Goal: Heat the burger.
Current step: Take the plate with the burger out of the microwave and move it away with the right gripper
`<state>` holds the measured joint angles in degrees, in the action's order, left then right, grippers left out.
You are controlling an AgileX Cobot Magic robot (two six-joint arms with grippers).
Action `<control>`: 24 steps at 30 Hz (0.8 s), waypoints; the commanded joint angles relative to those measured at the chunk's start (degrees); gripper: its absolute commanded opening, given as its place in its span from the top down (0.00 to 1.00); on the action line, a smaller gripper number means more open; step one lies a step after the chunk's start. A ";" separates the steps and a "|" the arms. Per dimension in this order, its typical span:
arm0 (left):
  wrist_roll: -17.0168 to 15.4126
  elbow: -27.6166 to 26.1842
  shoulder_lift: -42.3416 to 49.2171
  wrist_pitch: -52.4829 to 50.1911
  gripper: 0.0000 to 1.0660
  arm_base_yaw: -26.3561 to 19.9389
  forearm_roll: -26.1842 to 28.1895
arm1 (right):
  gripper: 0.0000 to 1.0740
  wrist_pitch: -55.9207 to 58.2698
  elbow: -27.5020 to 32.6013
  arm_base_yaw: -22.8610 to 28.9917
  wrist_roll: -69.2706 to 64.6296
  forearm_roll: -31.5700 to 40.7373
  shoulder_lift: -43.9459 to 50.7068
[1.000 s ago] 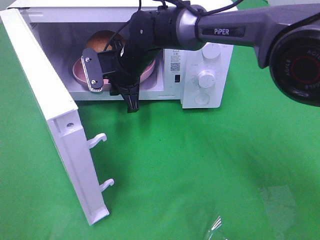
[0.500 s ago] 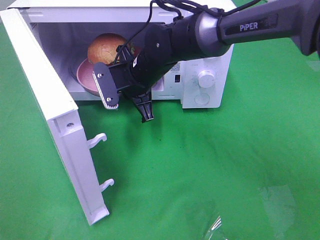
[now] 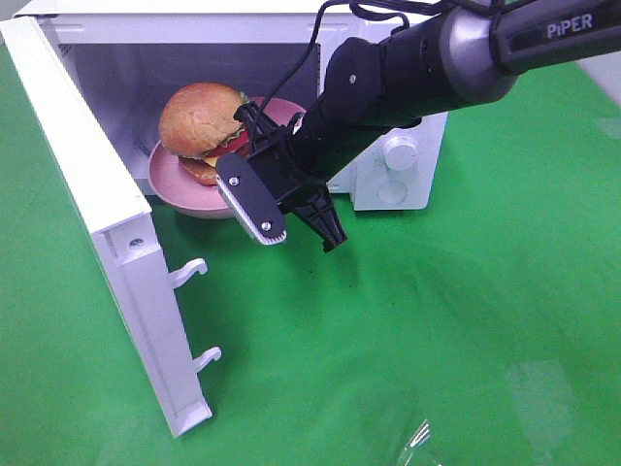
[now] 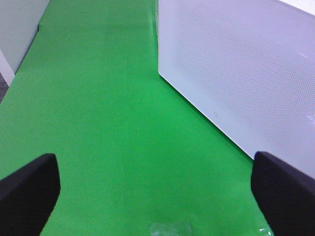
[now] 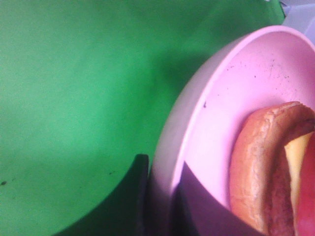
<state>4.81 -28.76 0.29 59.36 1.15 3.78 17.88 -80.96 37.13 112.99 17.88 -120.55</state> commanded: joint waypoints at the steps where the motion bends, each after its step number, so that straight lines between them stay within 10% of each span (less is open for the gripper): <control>1: -0.23 0.23 1.15 0.06 0.03 -0.17 -0.11 | 1.00 -1.32 1.55 -1.49 3.15 2.52 3.78; 24: -0.23 0.23 1.15 0.06 0.03 -0.17 -0.11 | 1.00 -1.89 20.80 -0.97 5.16 2.86 18.68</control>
<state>4.81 -28.76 0.29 59.36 1.15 3.78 19.02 -61.82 36.15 118.60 19.65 -105.20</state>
